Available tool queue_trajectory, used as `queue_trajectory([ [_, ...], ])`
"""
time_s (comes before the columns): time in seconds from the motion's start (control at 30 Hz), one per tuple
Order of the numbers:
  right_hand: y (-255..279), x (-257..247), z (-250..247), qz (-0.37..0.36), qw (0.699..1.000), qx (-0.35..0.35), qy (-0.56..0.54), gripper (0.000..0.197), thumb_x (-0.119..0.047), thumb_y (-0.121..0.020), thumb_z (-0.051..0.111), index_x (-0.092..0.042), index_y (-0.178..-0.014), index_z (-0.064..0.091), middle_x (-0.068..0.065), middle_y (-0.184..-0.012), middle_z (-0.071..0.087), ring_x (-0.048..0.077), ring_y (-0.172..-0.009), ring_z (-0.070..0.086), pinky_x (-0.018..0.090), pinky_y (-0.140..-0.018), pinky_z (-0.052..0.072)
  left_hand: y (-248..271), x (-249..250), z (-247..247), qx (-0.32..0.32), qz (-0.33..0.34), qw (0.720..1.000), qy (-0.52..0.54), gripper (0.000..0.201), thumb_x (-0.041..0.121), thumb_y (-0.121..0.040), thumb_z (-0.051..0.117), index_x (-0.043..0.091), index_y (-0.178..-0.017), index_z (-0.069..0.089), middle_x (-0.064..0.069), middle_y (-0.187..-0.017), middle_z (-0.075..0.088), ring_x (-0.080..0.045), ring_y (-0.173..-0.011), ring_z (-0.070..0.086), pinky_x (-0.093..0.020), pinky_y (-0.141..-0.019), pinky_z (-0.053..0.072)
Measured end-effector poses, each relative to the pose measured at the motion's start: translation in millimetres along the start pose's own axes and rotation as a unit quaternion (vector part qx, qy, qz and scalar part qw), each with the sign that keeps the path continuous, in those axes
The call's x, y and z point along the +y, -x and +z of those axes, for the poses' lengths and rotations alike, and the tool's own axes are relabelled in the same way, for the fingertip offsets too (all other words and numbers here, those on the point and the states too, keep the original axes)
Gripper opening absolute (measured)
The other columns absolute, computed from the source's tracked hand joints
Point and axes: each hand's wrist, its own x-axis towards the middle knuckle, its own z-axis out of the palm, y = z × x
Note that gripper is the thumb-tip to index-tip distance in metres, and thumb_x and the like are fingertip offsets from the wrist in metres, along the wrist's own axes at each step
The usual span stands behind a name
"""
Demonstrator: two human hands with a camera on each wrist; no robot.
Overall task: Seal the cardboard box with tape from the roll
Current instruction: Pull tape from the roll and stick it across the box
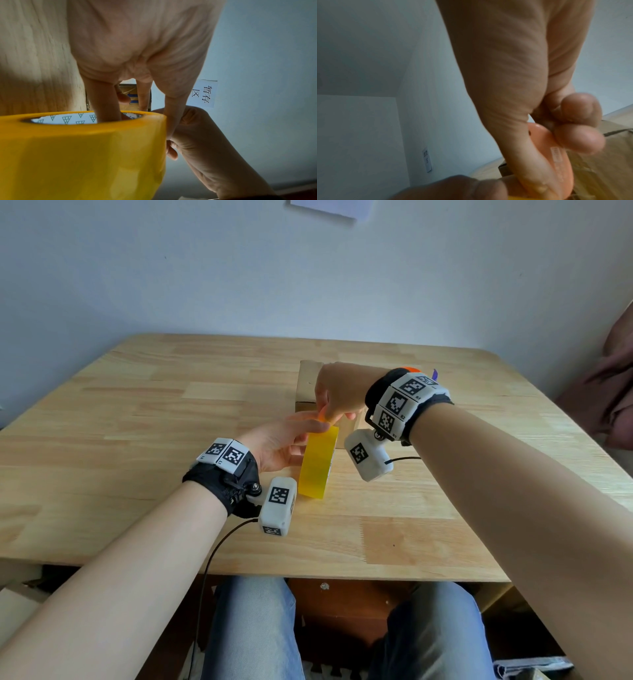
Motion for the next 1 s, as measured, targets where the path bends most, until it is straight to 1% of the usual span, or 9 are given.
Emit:
queue_trajectory([
  [0.1, 0.9, 4.4, 0.3, 0.006, 1.000, -0.003, -0.016, 0.009, -0.017, -0.084, 0.076, -0.019, -0.092, 0.079, 0.003, -0.065, 0.071, 0.015, -0.056, 0.065, 0.028, -0.063, 0.061, 0.6, 0.5, 1.6, 0.003, -0.002, 1.000, -0.008, 0.057, 0.026, -0.073, 0.086, 0.028, -0.127, 0.068, -0.011, -0.128, 0.054, -0.030, -0.114, 0.057, -0.037, -0.070, 0.061],
  [0.17, 1.1, 6.5, 2.1, 0.010, 1.000, -0.006, -0.027, 0.008, -0.018, -0.083, 0.075, -0.021, -0.090, 0.079, 0.006, -0.073, 0.076, 0.017, -0.059, 0.068, 0.033, -0.071, 0.064, 2.0, 0.8, 2.5, 0.008, -0.005, 1.000, -0.005, 0.058, 0.024, -0.077, 0.083, 0.028, -0.132, 0.064, -0.012, -0.129, 0.054, -0.029, -0.113, 0.057, -0.036, -0.069, 0.061],
  [0.3, 3.1, 8.3, 4.8, 0.010, 0.999, -0.004, -0.036, 0.005, -0.022, -0.078, 0.076, -0.027, -0.079, 0.076, 0.006, -0.078, 0.079, 0.024, -0.068, 0.077, 0.039, -0.070, 0.066, 4.3, 2.5, 3.9, 0.030, -0.009, 0.999, 0.011, 0.059, 0.018, -0.083, 0.078, 0.026, -0.138, 0.059, -0.018, -0.147, 0.053, -0.028, -0.112, 0.062, -0.036, -0.065, 0.061],
  [0.37, 5.3, 11.5, 4.7, 0.009, 0.999, -0.005, -0.038, 0.004, -0.023, -0.077, 0.076, -0.027, -0.079, 0.076, 0.006, -0.077, 0.079, 0.025, -0.070, 0.078, 0.040, -0.070, 0.066, 6.1, 4.0, 6.0, 0.031, -0.010, 0.999, 0.011, 0.056, 0.017, -0.083, 0.077, 0.027, -0.136, 0.060, -0.018, -0.149, 0.052, -0.027, -0.110, 0.063, -0.035, -0.064, 0.061],
  [0.43, 7.5, 15.6, 5.0, 0.009, 0.999, -0.008, -0.041, 0.005, -0.023, -0.078, 0.076, -0.027, -0.080, 0.077, 0.007, -0.075, 0.078, 0.026, -0.071, 0.078, 0.040, -0.072, 0.066, 7.7, 5.1, 8.0, 0.032, -0.011, 0.999, 0.011, 0.052, 0.017, -0.083, 0.077, 0.028, -0.132, 0.062, -0.018, -0.149, 0.052, -0.027, -0.110, 0.062, -0.034, -0.064, 0.062],
  [0.57, 9.0, 19.7, 6.1, 0.005, 0.999, -0.013, -0.036, 0.004, -0.023, -0.079, 0.077, -0.026, -0.081, 0.077, 0.005, -0.072, 0.078, 0.025, -0.071, 0.078, 0.038, -0.074, 0.066, 8.1, 5.8, 10.4, 0.032, -0.013, 0.999, -0.001, 0.062, 0.019, -0.075, 0.082, 0.027, -0.133, 0.062, -0.017, -0.140, 0.056, -0.027, -0.110, 0.062, -0.035, -0.063, 0.061],
  [0.7, 11.9, 22.8, 5.6, 0.006, 0.999, -0.013, -0.045, 0.005, -0.022, -0.079, 0.077, -0.027, -0.079, 0.076, 0.005, -0.078, 0.079, 0.025, -0.071, 0.078, 0.033, -0.070, 0.064, 9.4, 7.8, 13.2, 0.036, -0.008, 0.999, -0.006, 0.049, 0.016, -0.087, 0.074, 0.026, -0.133, 0.062, -0.014, -0.130, 0.060, -0.023, -0.101, 0.063, -0.031, -0.058, 0.060],
  [0.8, 14.3, 24.9, 6.1, 0.007, 0.999, -0.013, -0.049, 0.007, -0.021, -0.081, 0.077, -0.026, -0.077, 0.074, 0.007, -0.079, 0.079, 0.022, -0.065, 0.075, 0.029, -0.064, 0.060, 10.2, 8.8, 13.7, 0.040, -0.012, 0.999, -0.009, 0.046, 0.016, -0.087, 0.075, 0.026, -0.131, 0.064, -0.012, -0.129, 0.058, -0.024, -0.103, 0.061, -0.031, -0.056, 0.060],
  [1.0, 17.7, 33.0, 10.2, 0.004, 0.997, -0.003, -0.071, 0.002, -0.022, -0.079, 0.077, -0.021, -0.078, 0.076, 0.011, -0.080, 0.079, 0.019, -0.059, 0.069, 0.028, -0.062, 0.058, 9.9, 10.0, 16.2, 0.044, -0.012, 0.999, -0.025, 0.043, 0.016, -0.088, 0.074, 0.027, -0.128, 0.064, -0.010, -0.124, 0.062, -0.022, -0.094, 0.065, -0.033, -0.061, 0.060],
])
